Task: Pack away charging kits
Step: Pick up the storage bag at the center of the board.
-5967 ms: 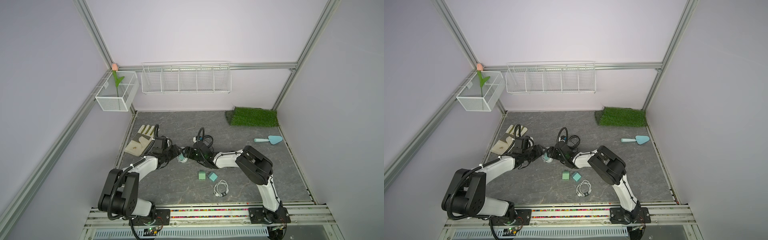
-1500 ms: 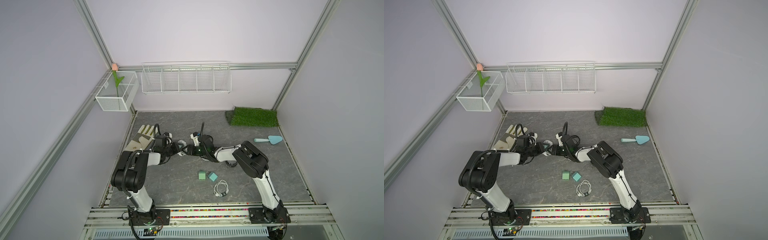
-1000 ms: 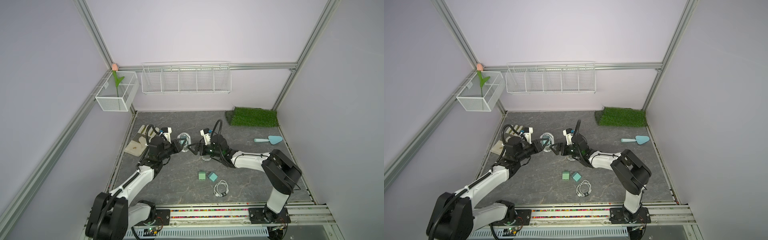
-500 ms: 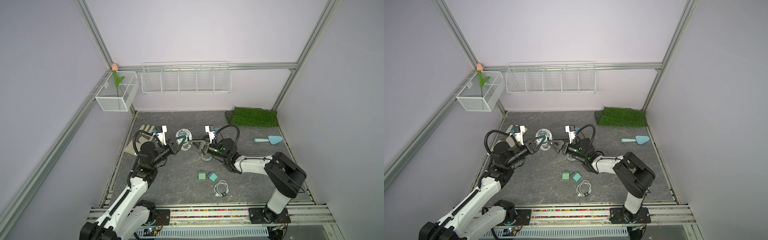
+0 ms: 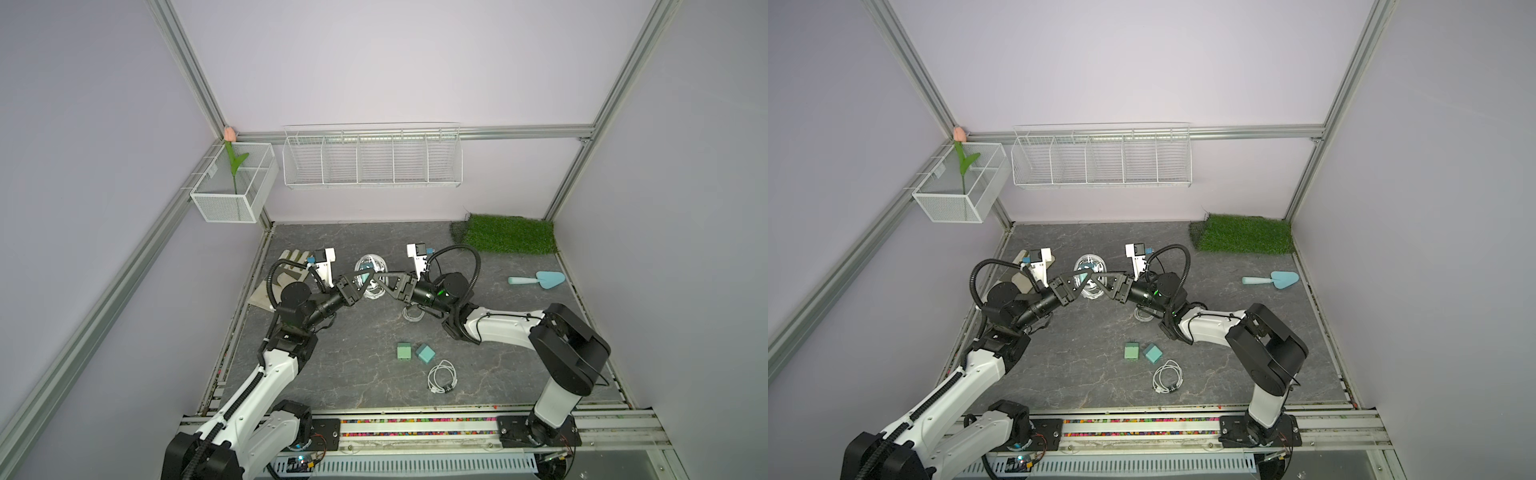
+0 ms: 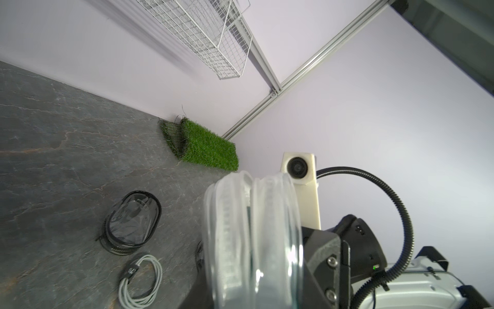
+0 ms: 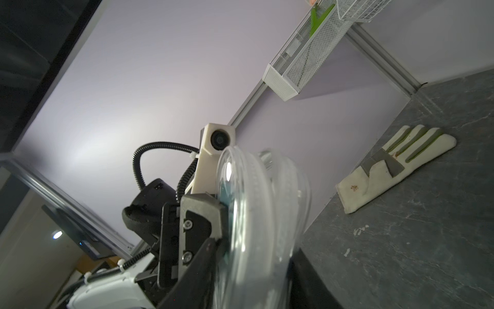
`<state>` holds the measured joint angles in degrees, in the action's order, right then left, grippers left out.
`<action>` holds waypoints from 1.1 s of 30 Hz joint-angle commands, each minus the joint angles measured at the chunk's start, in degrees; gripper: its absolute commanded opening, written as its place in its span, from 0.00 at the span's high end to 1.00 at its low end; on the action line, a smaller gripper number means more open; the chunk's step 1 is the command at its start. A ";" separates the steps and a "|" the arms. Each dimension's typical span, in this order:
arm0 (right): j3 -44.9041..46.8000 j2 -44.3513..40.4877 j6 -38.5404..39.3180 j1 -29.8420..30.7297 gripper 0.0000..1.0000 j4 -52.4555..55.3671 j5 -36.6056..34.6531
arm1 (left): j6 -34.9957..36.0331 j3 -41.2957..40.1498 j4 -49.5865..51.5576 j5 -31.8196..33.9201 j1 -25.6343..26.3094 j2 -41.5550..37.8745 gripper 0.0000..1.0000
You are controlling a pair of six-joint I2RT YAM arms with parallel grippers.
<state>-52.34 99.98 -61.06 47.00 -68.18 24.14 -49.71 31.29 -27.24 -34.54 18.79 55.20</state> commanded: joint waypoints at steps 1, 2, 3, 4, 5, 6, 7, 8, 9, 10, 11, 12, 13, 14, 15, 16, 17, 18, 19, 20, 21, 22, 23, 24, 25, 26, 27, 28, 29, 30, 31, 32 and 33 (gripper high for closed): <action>-0.74 -1.69 2.33 0.64 0.72 1.91 0.29 | 0.21 -0.61 -1.17 -1.53 0.56 -1.00 1.00; -0.76 -1.85 2.59 0.64 0.76 2.87 0.29 | 0.30 -0.55 -1.02 -1.70 0.60 -1.14 1.00; -0.91 -1.94 3.01 0.64 0.79 3.66 0.46 | 0.44 -0.61 -1.06 -2.12 0.63 -1.39 1.00; -1.03 -1.99 3.35 0.65 0.81 4.16 0.60 | 0.63 -0.60 -1.06 -2.52 0.68 -1.56 0.97; -1.12 -2.12 3.77 0.60 0.83 5.01 0.64 | 0.87 -0.63 -1.10 -2.73 0.65 -1.75 0.91; -1.43 -2.29 4.44 0.48 0.87 6.44 1.09 | 1.08 -0.70 -1.31 -3.26 0.71 -1.78 0.82; -1.89 -2.57 5.49 0.39 0.91 8.17 1.44 | 1.50 -0.48 -1.17 -3.80 0.64 -1.59 0.72; -2.19 -2.96 6.49 0.34 0.93 9.99 1.76 | 1.92 -0.40 -0.98 -4.21 0.65 -1.54 0.61; -2.33 -3.42 7.41 0.05 0.93 11.70 1.94 | 2.13 -0.29 -1.15 -4.62 0.66 -1.13 0.50; -2.35 -3.92 8.21 -0.36 0.93 13.06 2.41 | 2.70 0.31 0.12 -4.11 0.66 -0.82 0.39; -2.03 -4.42 8.66 -0.69 0.93 13.62 2.57 | 3.87 1.45 3.94 -2.22 0.67 -0.55 0.33; -1.55 -5.22 9.44 -1.07 0.93 14.69 2.65 | 2.56 2.42 8.57 0.35 0.66 -0.09 0.39; -1.56 -6.09 10.69 -1.44 0.93 16.98 3.02 | 3.54 2.10 9.60 1.63 0.68 0.32 0.40; -1.90 -6.80 12.02 -1.50 0.93 19.50 3.43 | 3.11 1.12 7.08 1.73 0.53 1.00 0.40; -2.19 -7.60 13.54 -1.51 0.93 22.01 3.46 | 3.08 -0.38 1.48 -0.24 -0.20 1.53 0.40; -2.11 -8.23 14.72 -1.48 0.93 23.55 2.99 | 1.98 -1.96 -4.39 -1.66 -0.72 1.62 0.43; -1.92 -8.71 15.20 -1.69 0.93 24.41 2.54 | 0.47 -3.41 -8.22 -1.97 -0.76 1.07 0.43; -1.81 -9.09 15.44 -1.90 0.93 24.83 2.55 | -1.74 -4.40 -11.50 -2.87 -0.75 0.36 0.37; -2.04 -9.24 15.60 -2.11 0.93 24.94 3.06 | -1.99 -4.23 -12.62 -4.63 -0.72 -0.66 0.34; -2.20 -9.36 15.68 -2.23 0.93 25.04 3.50 | -1.66 -3.57 -11.90 -6.55 -0.73 -1.72 0.34; -2.57 -9.36 15.68 -2.33 0.93 25.35 3.76 | -0.54 -2.41 -9.37 -7.51 -0.66 -2.93 0.40; -3.06 -9.21 15.78 -2.35 0.93 25.46 4.01 | 0.10 -1.55 -6.44 -7.23 -0.63 -3.85 0.47; -3.48 -8.94 15.59 -2.34 0.93 25.51 4.43 | 0.34 -0.91 -3.46 -6.12 -0.59 -4.46 0.49; -3.98 -8.45 15.18 -2.34 0.93 24.90 4.94 | 1.15 -0.35 -1.38 -5.81 -0.59 -4.58 0.51; -4.21 -7.86 14.25 -2.38 0.93 23.42 5.51 | 1.41 0.03 -0.68 -6.11 -0.50 -4.29 0.51; -4.32 -7.47 13.32 -2.35 0.93 22.13 5.96 | 1.21 -0.18 -1.73 -6.60 -0.48 -3.73 0.50; -4.40 -7.03 12.49 -2.20 0.93 20.86 6.41 | 0.54 -0.72 -4.37 -7.14 -0.50 -3.16 0.49; -4.44 -6.76 11.89 -2.08 0.93 19.86 6.53 | -0.08 -1.12 -6.49 -7.50 -0.54 -2.66 0.48; -4.44 -6.58 11.58 -1.92 0.93 19.55 6.53 | -0.29 -1.22 -7.42 -7.83 -0.47 -2.41 0.46; -4.61 -6.39 11.44 -1.59 0.93 19.42 6.44 | -0.63 -1.06 -8.28 -8.26 -0.49 -2.29 0.45; -4.79 -6.29 11.42 -1.36 0.93 19.40 6.39 | -0.66 -0.99 -8.76 -8.50 -0.45 -2.43 0.45; -4.86 -6.21 11.48 -1.10 0.93 19.51 6.46 | -0.67 -0.84 -8.70 -8.52 -0.43 -2.70 0.45; -5.01 -6.12 11.48 -0.95 0.93 19.66 6.40 | -0.69 -0.79 -8.57 -8.14 -0.50 -3.12 0.45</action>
<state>-56.07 92.68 -48.88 45.23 -47.31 30.06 -49.30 28.84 -30.98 -39.55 17.89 52.95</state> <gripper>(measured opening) 0.143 0.549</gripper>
